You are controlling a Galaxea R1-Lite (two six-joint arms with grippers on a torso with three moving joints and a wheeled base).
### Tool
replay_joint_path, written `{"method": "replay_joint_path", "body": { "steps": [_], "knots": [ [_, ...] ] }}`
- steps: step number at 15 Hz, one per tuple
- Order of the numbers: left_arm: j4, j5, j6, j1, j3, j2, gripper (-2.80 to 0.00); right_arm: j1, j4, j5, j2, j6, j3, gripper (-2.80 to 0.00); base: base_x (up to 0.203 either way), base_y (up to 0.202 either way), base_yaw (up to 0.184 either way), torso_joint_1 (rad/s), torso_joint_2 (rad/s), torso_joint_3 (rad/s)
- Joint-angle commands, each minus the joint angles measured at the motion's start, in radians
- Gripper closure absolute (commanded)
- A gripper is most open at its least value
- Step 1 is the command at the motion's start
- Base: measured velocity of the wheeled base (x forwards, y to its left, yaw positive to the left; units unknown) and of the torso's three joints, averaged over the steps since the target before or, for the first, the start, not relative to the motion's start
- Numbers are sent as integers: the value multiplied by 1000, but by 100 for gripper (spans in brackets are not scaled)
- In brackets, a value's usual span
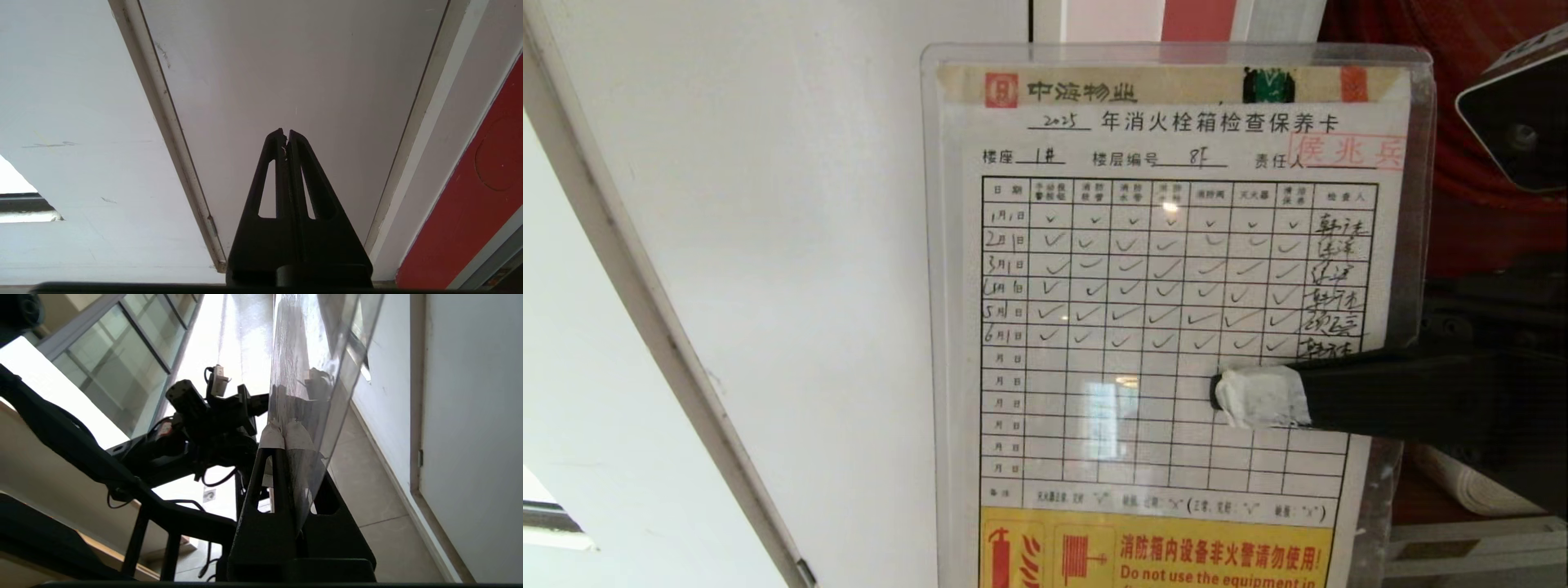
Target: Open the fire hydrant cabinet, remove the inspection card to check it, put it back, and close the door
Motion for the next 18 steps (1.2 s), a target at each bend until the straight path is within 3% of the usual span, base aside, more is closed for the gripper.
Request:
{"method": "replay_joint_path", "body": {
  "steps": [1,18],
  "knots": [
    [-1,0,0,0,8,0,0,8,-1,4,-19,12,1,0,0,0,0,0,0,0],
    [-1,0,0,1,8,0,0,26,1,4,-54,42,4,0,0,0,0,0,0,0]
  ]
}}
